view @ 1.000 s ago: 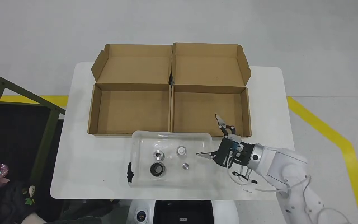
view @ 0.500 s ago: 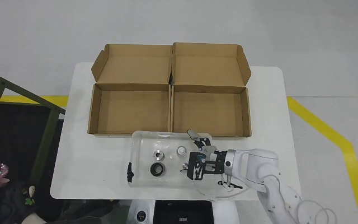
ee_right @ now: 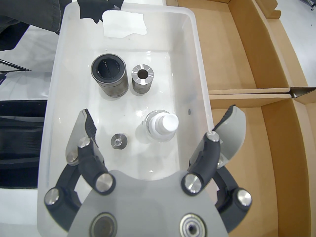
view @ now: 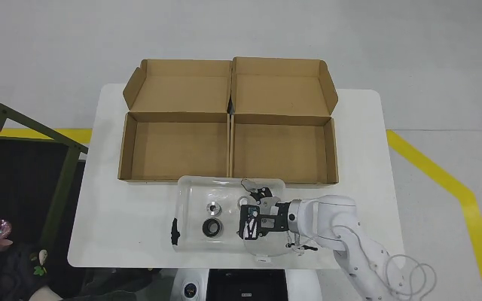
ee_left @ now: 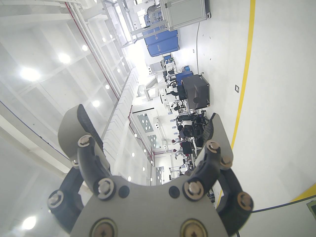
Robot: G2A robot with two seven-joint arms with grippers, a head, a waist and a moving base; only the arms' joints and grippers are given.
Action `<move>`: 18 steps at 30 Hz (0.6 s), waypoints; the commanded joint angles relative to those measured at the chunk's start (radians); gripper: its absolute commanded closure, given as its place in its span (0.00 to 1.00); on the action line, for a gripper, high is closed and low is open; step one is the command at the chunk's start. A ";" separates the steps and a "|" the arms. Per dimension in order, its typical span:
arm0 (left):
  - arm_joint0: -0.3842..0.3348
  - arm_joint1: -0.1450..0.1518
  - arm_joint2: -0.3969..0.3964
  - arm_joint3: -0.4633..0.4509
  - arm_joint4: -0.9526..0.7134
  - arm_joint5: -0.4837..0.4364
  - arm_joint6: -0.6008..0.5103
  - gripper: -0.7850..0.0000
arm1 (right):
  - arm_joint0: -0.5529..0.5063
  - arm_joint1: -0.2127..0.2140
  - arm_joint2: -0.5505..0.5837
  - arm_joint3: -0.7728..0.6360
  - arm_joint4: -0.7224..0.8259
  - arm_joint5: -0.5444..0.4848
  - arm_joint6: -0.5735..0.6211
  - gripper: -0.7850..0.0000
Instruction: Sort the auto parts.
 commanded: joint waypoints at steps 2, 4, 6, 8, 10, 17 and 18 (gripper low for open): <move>0.000 0.000 0.000 0.000 0.000 0.000 0.000 0.00 | 0.012 0.001 -0.009 0.016 0.017 0.000 0.013 0.21; 0.000 0.000 0.000 0.000 0.000 0.000 0.000 0.00 | 0.018 0.002 -0.013 0.024 0.027 0.003 0.021 0.28; 0.000 0.000 0.000 0.000 0.000 0.000 0.000 0.00 | 0.025 0.003 -0.013 0.032 0.036 0.009 0.025 0.34; 0.000 0.000 0.000 0.000 0.000 0.000 0.000 0.00 | 0.032 0.004 -0.014 0.040 0.044 0.016 0.029 0.36; 0.000 0.000 0.000 0.000 0.000 0.000 0.000 0.00 | 0.040 0.005 -0.015 0.050 0.051 0.024 0.033 0.36; 0.000 0.000 0.000 0.000 0.000 0.000 0.000 0.00 | 0.070 0.005 -0.037 0.090 0.061 0.053 0.057 0.54; 0.000 0.000 0.000 0.000 0.000 0.000 0.000 0.00 | 0.074 0.005 -0.041 0.096 0.063 0.053 0.060 0.55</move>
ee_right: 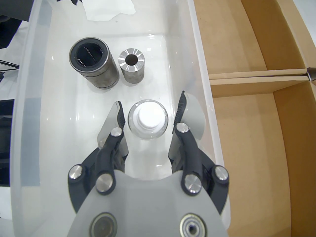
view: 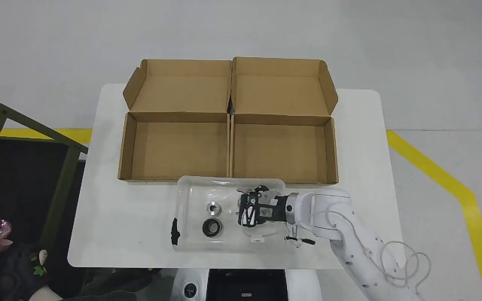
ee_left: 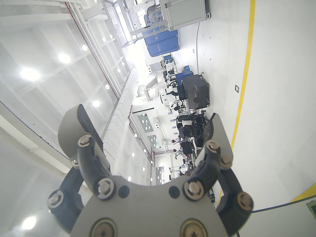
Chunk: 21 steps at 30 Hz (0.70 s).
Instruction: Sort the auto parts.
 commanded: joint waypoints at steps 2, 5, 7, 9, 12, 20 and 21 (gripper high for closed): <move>0.000 0.000 0.000 0.000 0.000 0.000 0.000 0.00 | 0.011 0.000 -0.009 0.014 0.006 0.003 0.008 0.57; 0.000 0.000 0.000 0.000 0.000 0.000 0.000 0.00 | 0.018 0.002 -0.015 0.019 0.012 0.007 0.011 0.69; 0.000 0.000 0.000 0.000 0.000 0.000 0.000 0.00 | 0.020 0.003 -0.018 0.017 0.023 -0.005 0.000 0.85; 0.000 0.000 0.000 0.000 0.000 0.000 0.000 0.00 | 0.024 0.005 -0.021 0.016 0.046 -0.043 -0.031 1.00; 0.000 0.000 0.000 0.000 0.000 0.000 0.000 0.00 | 0.033 0.010 -0.020 0.007 0.055 -0.085 -0.061 1.00; 0.000 0.000 0.000 0.000 0.000 0.000 0.000 0.00 | 0.041 0.028 0.012 -0.070 0.054 -0.135 -0.180 1.00; 0.000 0.000 0.000 0.000 0.000 0.000 0.000 0.00 | 0.042 0.032 0.014 -0.081 0.048 -0.135 -0.193 1.00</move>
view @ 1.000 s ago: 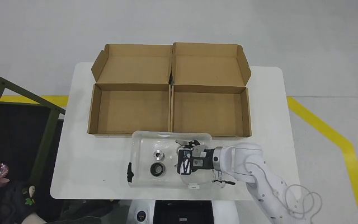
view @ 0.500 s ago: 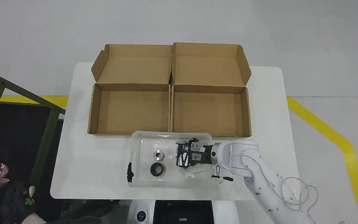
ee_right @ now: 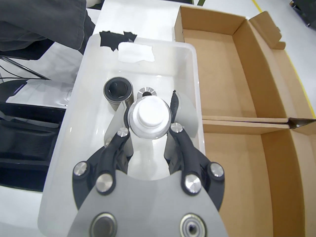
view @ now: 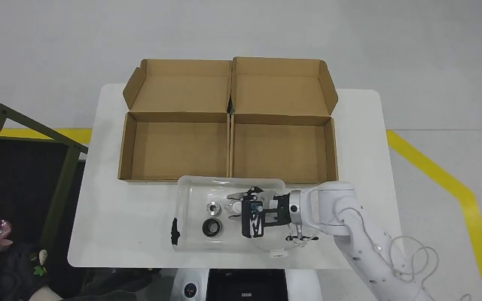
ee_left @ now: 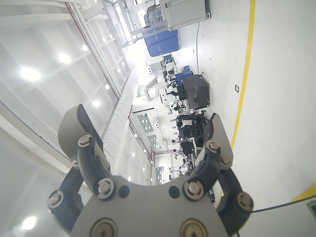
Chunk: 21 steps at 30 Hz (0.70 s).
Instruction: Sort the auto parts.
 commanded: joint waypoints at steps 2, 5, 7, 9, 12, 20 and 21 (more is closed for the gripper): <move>0.000 0.000 0.000 0.000 0.000 0.000 0.000 0.00 | 0.004 0.013 0.006 -0.031 -0.009 0.000 -0.052 1.00; 0.000 0.000 0.000 0.000 0.000 0.000 0.000 0.00 | 0.007 0.032 0.028 -0.055 -0.016 0.000 -0.097 1.00; 0.000 0.000 0.000 0.000 0.000 0.000 0.000 0.00 | 0.008 0.046 0.052 -0.061 -0.014 0.000 -0.129 1.00; 0.000 0.000 0.000 0.000 0.000 0.000 0.000 0.00 | 0.005 0.058 0.077 -0.065 -0.009 0.000 -0.164 1.00; 0.000 0.000 0.000 0.000 0.000 0.000 0.000 0.00 | -0.002 0.073 0.115 -0.061 -0.001 0.000 -0.214 1.00; 0.000 0.000 0.000 0.000 0.000 0.000 0.000 0.00 | -0.005 0.087 0.184 -0.023 0.032 0.025 -0.305 1.00; 0.000 0.000 0.000 0.000 0.000 0.000 0.000 0.00 | -0.002 0.087 0.187 -0.016 0.039 0.035 -0.309 1.00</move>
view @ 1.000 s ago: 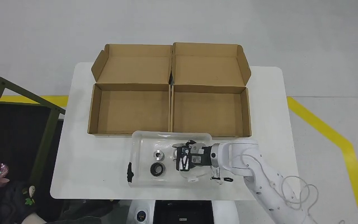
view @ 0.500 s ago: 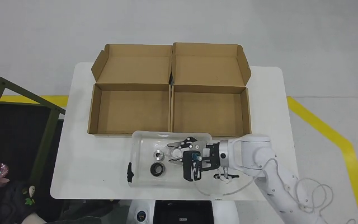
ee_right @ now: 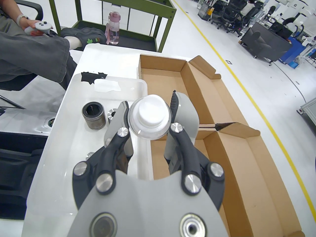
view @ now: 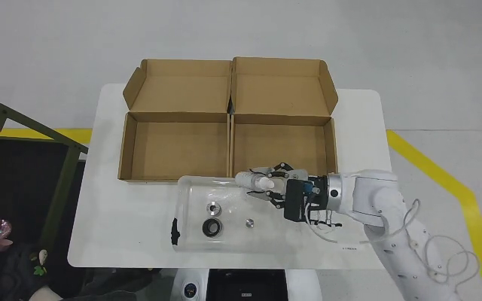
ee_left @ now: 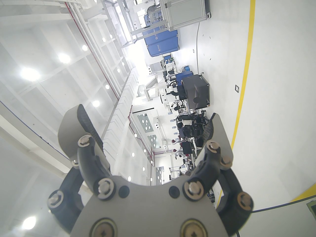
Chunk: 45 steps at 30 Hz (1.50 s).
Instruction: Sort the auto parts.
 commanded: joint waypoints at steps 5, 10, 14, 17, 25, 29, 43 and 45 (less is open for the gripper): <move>0.000 0.000 0.000 0.000 0.000 0.000 0.000 0.00 | 0.046 -0.004 -0.011 0.070 0.050 0.049 0.003 1.00; 0.000 0.000 0.000 0.000 0.000 0.000 0.000 0.00 | 0.131 -0.016 -0.056 0.165 0.110 0.094 0.043 1.00; 0.000 0.000 0.000 0.000 0.000 0.000 0.000 0.00 | 0.190 -0.026 -0.093 0.211 0.141 0.145 0.088 1.00; 0.000 0.000 0.000 0.000 0.000 0.000 0.000 0.00 | 0.228 -0.033 -0.118 0.239 0.159 0.185 0.129 1.00; 0.000 0.000 0.000 0.000 0.000 0.000 0.000 0.00 | 0.300 -0.051 -0.188 0.309 0.202 0.283 0.281 1.00; 0.000 0.000 0.000 0.000 0.000 0.000 0.000 0.00 | 0.339 -0.062 -0.225 0.350 0.225 0.320 0.350 1.00; 0.000 0.000 0.000 0.000 0.000 0.000 0.000 0.00 | 0.466 -0.107 -0.344 0.521 0.229 0.426 0.456 1.00; 0.000 0.000 0.000 0.000 0.000 0.000 0.000 0.00 | 0.479 -0.112 -0.353 0.543 0.234 0.427 0.458 1.00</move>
